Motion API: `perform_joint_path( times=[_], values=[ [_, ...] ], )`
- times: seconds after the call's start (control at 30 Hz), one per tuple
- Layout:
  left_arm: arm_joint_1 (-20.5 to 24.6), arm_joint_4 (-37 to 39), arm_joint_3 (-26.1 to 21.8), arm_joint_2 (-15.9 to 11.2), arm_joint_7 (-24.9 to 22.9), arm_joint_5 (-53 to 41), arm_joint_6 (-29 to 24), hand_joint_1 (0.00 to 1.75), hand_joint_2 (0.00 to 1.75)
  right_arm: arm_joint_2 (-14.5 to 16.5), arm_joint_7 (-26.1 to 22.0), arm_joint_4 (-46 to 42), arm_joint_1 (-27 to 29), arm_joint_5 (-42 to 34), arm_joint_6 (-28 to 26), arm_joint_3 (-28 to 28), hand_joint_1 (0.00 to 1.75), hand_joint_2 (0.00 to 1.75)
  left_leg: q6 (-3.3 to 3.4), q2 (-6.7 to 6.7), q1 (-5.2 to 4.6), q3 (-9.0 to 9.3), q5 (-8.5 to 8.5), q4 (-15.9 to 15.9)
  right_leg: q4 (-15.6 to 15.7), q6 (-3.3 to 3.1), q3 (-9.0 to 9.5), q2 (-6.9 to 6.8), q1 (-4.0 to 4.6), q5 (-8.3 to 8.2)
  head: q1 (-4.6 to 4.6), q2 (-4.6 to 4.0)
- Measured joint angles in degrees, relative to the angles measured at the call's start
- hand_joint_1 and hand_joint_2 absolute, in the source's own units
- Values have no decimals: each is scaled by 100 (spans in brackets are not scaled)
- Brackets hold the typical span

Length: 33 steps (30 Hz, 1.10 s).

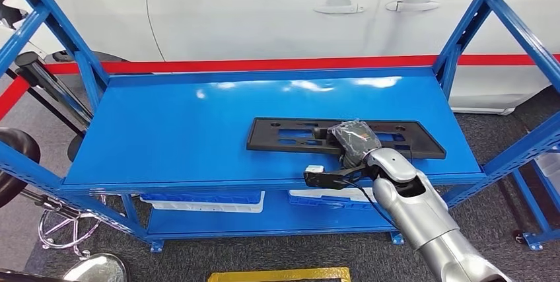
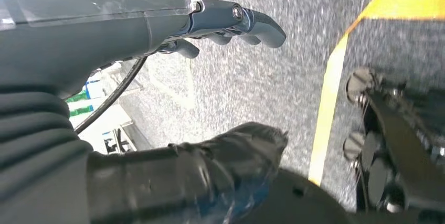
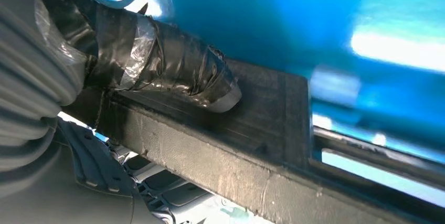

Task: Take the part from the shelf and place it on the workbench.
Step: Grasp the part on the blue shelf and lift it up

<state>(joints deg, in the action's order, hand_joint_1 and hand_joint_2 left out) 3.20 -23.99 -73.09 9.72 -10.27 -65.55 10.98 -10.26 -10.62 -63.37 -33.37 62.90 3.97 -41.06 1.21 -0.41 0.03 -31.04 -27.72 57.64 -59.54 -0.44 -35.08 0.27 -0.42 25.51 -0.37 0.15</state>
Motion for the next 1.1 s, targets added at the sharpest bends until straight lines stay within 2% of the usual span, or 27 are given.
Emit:
perform_joint_path(
  times=[0.1,0.27,0.37,0.6,0.7,0.77,0.8,0.83,0.9,0.93,0.97,1.0,1.07,1.1],
  values=[
    [8,67,-4,-117,-34,12,-90,0,175,142,104,-439,108,-9,-23,-159,175,175,-5,11,0,1,-7,0,0,0,-4,11,-3,0,-1,0],
    [20,284,-2,-340,-134,-63,-88,0,175,641,468,-1042,115,314,-149,-364,175,175,-8,10,1,-2,-7,0,-1,-4,-9,8,7,3,-2,0],
    [20,398,-1,-408,-136,-117,-123,0,175,811,561,-1453,98,493,-213,-412,175,175,-10,6,2,-3,-6,-1,-1,-7,-9,5,9,6,-1,0],
    [22,546,9,-509,-179,-382,-160,0,175,848,474,-2268,94,1218,-684,-466,175,175,-3,6,-7,-7,-13,15,12,0,-6,6,-6,0,0,0],
    [24,573,14,-573,-142,-507,-187,0,175,812,405,-2604,102,1494,-743,-519,175,175,73,3,-30,-7,27,2,66,59,8,8,-32,-54,-2,0],
    [34,591,20,-602,-79,-568,-188,0,175,753,297,-2818,98,1515,-739,-571,175,175,110,29,7,47,130,-142,16,98,-8,6,-23,19,3,0],
    [40,601,24,-610,-45,-585,-187,0,175,709,243,-2901,91,1525,-738,-612,175,175,123,45,29,70,175,-212,-143,116,-71,6,-21,151,5,0],
    [45,610,27,-619,-15,-598,-186,0,175,661,202,-2964,86,1543,-741,-665,175,175,129,60,47,79,200,-243,-432,133,-189,3,-32,342,8,0],
    [49,628,29,-634,22,-607,-183,0,175,572,161,-3035,91,1589,-764,-803,175,175,136,71,56,53,207,-228,-1169,180,-498,2,-67,684,8,0],
    [51,639,29,-638,28,-609,-180,0,175,536,157,-3055,100,1604,-787,-871,175,175,130,74,63,34,203,-202,-1401,207,-587,-1,-91,732,8,0],
    [53,650,29,-642,32,-609,-177,0,175,505,160,-3074,105,1613,-809,-932,175,175,117,75,76,10,194,-168,-1422,236,-577,-7,-119,666,8,0],
    [55,662,29,-644,33,-608,-174,0,175,480,163,-3094,106,1614,-828,-980,175,175,92,74,96,-15,178,-121,-1212,265,-451,-15,-148,508,7,0],
    [58,679,29,-661,34,-604,-171,0,175,447,173,-3138,97,1620,-856,-1051,175,175,7,69,132,-86,126,2,-528,313,-73,-27,-181,246,10,0],
    [60,690,29,-676,30,-598,-170,0,175,432,183,-3164,93,1628,-876,-1082,175,175,-41,63,137,-125,101,63,-309,294,41,-18,-174,182,8,0]
  ],
)
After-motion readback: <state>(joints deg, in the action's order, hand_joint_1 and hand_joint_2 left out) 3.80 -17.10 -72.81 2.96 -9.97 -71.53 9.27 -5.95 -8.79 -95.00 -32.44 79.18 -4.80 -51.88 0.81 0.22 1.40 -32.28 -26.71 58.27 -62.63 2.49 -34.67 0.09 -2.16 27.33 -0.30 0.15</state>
